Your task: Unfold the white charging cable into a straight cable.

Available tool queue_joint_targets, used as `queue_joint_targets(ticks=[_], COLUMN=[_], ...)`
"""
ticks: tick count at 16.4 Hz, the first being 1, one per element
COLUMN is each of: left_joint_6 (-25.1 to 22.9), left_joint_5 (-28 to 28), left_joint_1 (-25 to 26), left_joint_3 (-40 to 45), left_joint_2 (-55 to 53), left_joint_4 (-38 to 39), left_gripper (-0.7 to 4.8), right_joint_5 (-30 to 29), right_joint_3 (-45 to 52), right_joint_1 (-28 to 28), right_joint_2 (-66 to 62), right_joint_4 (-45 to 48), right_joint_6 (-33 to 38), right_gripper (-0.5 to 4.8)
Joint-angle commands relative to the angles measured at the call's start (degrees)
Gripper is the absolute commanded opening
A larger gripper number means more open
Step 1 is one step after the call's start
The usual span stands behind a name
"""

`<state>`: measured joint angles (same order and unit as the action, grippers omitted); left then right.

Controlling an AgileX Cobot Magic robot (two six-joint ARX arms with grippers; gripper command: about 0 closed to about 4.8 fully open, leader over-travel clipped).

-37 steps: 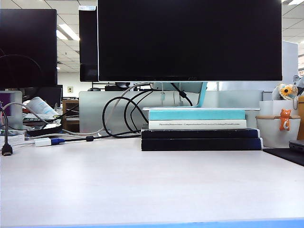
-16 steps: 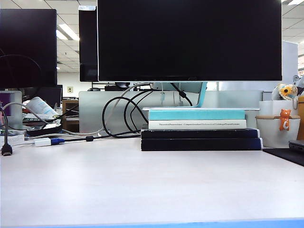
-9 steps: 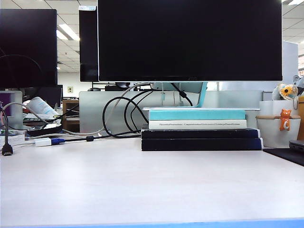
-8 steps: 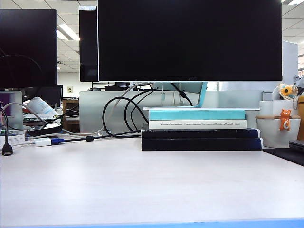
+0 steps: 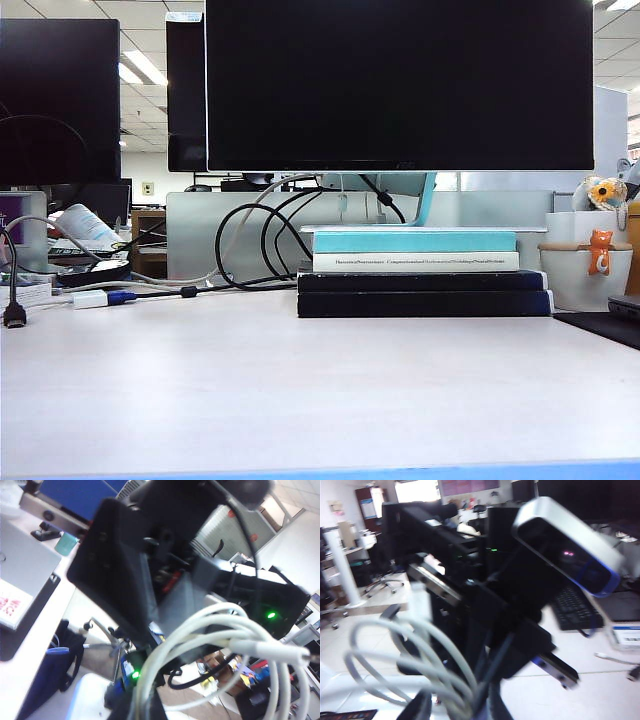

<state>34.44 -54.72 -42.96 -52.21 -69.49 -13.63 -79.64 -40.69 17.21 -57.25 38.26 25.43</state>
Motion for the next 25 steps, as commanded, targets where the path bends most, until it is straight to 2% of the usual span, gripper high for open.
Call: queue_joint_targets(ticks=[1, 3, 4, 12, 13, 14, 22, 25], left_joint_6=[1.18, 2.23, 2.34, 1.99, 1.99, 1.53, -1.03, -1.01], left_joint_5=[0.63, 0.48, 0.46, -0.59, -0.59, -0.33, 1.95, 2.01], left_joint_1=[-0.04, -0.17, -0.17, -0.15, -0.15, -0.13, 0.15, 0.98], left_joint_3=[-0.15, -0.15, -0.15, -0.15, -0.15, -0.15, -0.15, -0.17], left_joint_2=[0.11, 0.11, 0.11, 0.11, 0.11, 0.11, 0.33, 1.11], left_joint_4=[-3.56, -3.61, -3.56, -0.76, -0.63, -0.61, -0.66, -0.63], left_gripper=[-0.06, -0.06, -0.06, -0.06, -0.06, -0.06, -0.06, -0.06], right_joint_5=[0.07, 0.07, 0.07, -0.15, -0.22, -0.31, -1.49, -1.51], right_joint_3=[-0.20, -0.20, -0.20, -0.20, -0.20, -0.20, -0.11, -0.11], right_joint_1=[0.00, 0.00, 0.00, 0.00, 0.00, 0.00, -0.44, -2.84], right_joint_2=[0.15, 0.15, 0.15, 0.15, 0.15, 0.15, 0.15, 0.15], right_joint_4=[0.59, 0.57, 0.59, 0.57, 0.55, 0.55, -2.36, -2.47], right_joint_6=[-0.15, -0.15, -0.15, -0.11, -0.11, -0.11, -0.66, -0.79], right_gripper=[1.04, 0.89, 0.51, 0.44, 0.34, -0.01, -0.01, -0.01])
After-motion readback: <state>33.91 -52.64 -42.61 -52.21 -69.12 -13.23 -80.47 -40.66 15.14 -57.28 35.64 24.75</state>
